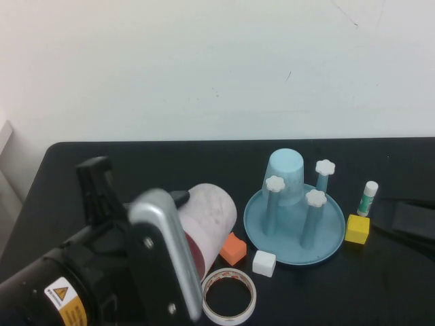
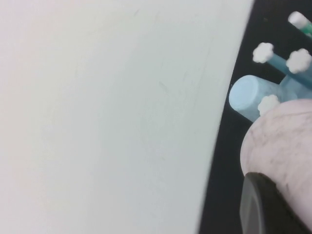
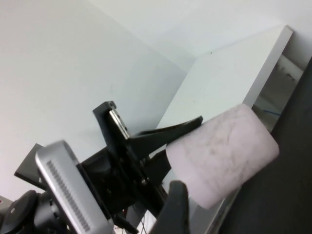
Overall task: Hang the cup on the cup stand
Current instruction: Adjust the cup with two arms
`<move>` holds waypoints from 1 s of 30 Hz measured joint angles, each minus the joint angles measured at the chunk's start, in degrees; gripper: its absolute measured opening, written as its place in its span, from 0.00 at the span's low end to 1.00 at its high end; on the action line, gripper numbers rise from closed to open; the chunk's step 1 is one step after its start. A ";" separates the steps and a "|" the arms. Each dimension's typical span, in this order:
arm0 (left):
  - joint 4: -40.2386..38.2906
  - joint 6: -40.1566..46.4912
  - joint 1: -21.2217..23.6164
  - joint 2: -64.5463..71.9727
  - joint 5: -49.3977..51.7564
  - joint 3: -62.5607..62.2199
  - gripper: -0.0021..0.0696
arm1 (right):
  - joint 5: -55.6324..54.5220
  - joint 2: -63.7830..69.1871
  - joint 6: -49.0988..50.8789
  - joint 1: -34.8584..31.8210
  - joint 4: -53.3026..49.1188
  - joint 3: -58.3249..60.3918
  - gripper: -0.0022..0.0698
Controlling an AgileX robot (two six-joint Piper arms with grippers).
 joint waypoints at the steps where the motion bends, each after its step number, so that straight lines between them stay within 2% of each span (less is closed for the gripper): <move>1: -0.14 2.60 0.00 0.00 -0.36 0.00 0.04 | 0.00 0.00 -0.14 0.00 0.00 0.00 0.93; 6: -1.10 6.02 0.00 0.00 -1.71 0.00 0.04 | -0.12 0.00 -1.05 0.00 0.00 0.00 0.93; 11: -1.48 4.74 0.00 0.00 -2.46 0.00 0.04 | -0.21 0.00 -1.95 0.00 0.00 0.00 0.93; 14: -0.53 -3.97 0.00 0.45 -1.17 -0.09 0.04 | -0.42 0.00 -2.77 0.00 0.00 0.00 0.93; 18: 6.87 -23.64 0.00 0.60 0.09 -0.71 0.04 | -1.52 0.00 -3.12 0.00 0.00 0.00 0.93; 22: 9.81 -39.05 0.00 0.60 3.34 -2.85 0.04 | -2.37 0.02 -3.12 0.00 0.00 0.00 0.93; 25: 10.17 -44.15 0.00 1.20 5.95 -4.47 0.04 | -2.62 0.02 -1.68 0.00 0.00 0.00 0.93; 30: 10.26 -46.11 0.00 3.66 8.30 -6.34 0.04 | -4.88 0.02 7.41 0.00 0.00 0.00 0.93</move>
